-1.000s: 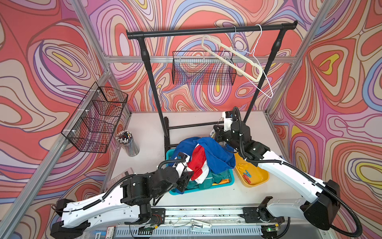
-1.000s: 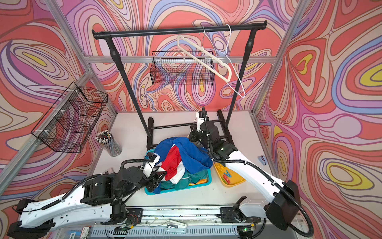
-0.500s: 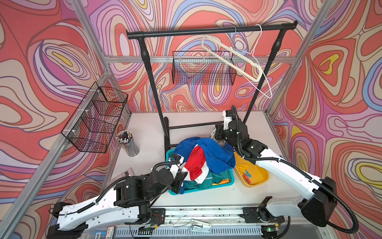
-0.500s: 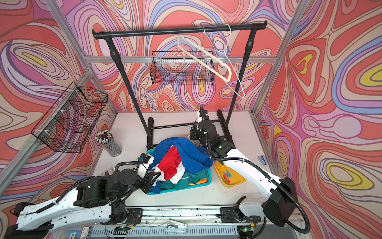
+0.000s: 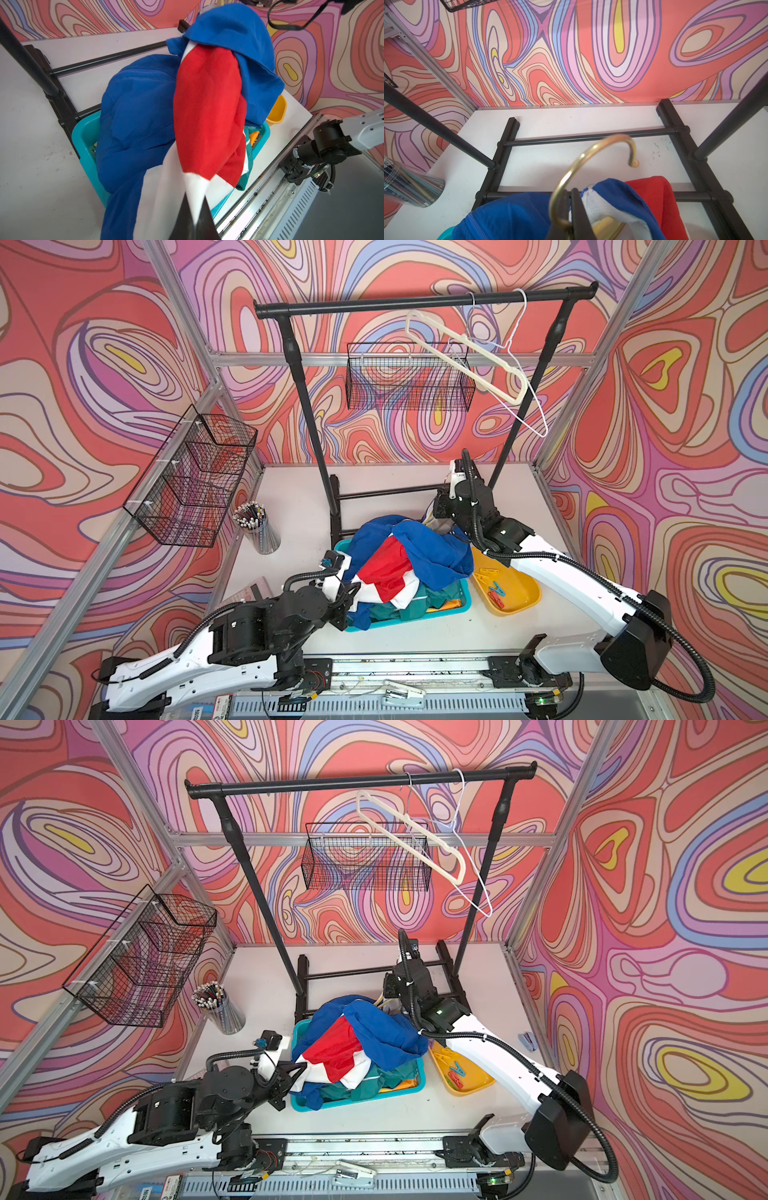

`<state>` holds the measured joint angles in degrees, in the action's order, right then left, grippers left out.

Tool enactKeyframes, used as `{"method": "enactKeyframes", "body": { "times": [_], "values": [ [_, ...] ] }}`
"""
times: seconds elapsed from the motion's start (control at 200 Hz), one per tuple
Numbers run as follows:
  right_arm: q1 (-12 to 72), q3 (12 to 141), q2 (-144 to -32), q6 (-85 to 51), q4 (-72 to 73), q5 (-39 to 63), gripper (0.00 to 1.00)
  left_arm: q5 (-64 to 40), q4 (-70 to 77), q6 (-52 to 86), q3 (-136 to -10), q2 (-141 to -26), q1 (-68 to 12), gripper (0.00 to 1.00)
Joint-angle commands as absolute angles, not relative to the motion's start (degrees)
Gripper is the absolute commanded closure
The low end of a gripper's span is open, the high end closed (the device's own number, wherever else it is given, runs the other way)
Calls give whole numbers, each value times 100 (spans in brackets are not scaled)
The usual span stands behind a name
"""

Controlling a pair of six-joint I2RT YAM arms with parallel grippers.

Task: Remove the clothespins securing jackets to the hanger
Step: Remove the jacket from the hanger.

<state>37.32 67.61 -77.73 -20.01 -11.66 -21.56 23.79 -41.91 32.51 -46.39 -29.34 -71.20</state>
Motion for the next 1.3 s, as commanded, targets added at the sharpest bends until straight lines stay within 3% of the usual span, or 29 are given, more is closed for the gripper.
{"method": "enactKeyframes", "body": {
  "times": [0.0,0.335,0.521,0.711,0.811,0.931,1.051,1.297],
  "values": [
    [3586,6901,-7840,-1981,-1266,-2463,100,2854,-4700,3555,-4531,-2731,-7110,100],
    [2947,7010,-7805,-2785,-1327,-2061,100,3747,-5923,4870,-4182,-2752,-7110,100],
    [2857,6979,-7838,-3070,-1224,-1799,100,3396,-5256,4772,-3621,-2772,-7110,100],
    [2860,7113,-7811,-3226,-1162,-1579,100,3154,-4761,4535,-3788,-3651,-7111,100],
    [2857,7145,-7808,-3191,-1143,-1490,100,3174,-4648,4146,-4132,-3780,-7110,65],
    [2865,6991,-7806,-3232,-1068,-1304,100,3111,-3970,3266,-4403,-3602,-7113,35],
    [2874,6805,-7748,-3248,-967,-1226,100,3165,-3637,2698,-4767,-3700,-7110,22],
    [2891,6838,-7699,-3173,-976,-1068,100,2876,-3127,2001,-5128,-4316,-7003,18]
  ]
}}
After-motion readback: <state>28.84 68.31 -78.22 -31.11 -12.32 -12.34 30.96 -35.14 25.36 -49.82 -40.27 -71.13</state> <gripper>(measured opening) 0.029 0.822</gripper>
